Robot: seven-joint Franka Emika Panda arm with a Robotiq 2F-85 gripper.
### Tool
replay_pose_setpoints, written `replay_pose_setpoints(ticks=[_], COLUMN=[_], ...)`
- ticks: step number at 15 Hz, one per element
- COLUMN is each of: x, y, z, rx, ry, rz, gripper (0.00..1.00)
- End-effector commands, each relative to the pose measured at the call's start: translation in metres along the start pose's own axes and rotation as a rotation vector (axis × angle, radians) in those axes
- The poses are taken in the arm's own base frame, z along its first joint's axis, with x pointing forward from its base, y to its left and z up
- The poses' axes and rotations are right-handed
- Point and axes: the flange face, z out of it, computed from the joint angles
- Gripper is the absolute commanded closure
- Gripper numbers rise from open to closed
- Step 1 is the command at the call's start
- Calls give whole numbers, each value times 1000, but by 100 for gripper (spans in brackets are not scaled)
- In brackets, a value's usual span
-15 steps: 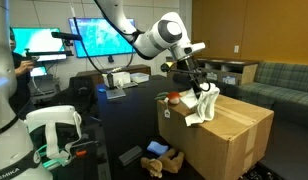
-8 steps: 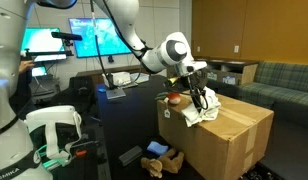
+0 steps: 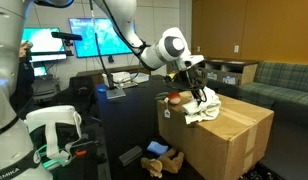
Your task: Put the objects on the table on the box and the objects on the box on the table
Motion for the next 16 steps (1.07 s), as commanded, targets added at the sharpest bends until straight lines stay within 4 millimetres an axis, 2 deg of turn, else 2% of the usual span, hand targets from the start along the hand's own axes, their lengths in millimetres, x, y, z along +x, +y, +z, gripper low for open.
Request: replay_pose_setpoints(ticks=[1,4,6,9,12,16], x=[-5,-15,-29,-58,-80,-93], y=[-2,-14,-28,-58,-87,-116], z=[-51,-90,-113,-133,-131,-105], rx=[52,85,110,144,177,196], ry=[70,112,130,134,116,98], rz=[17,5,-25,-104,-199,-333], gripper=[0,0,0,1,0,0])
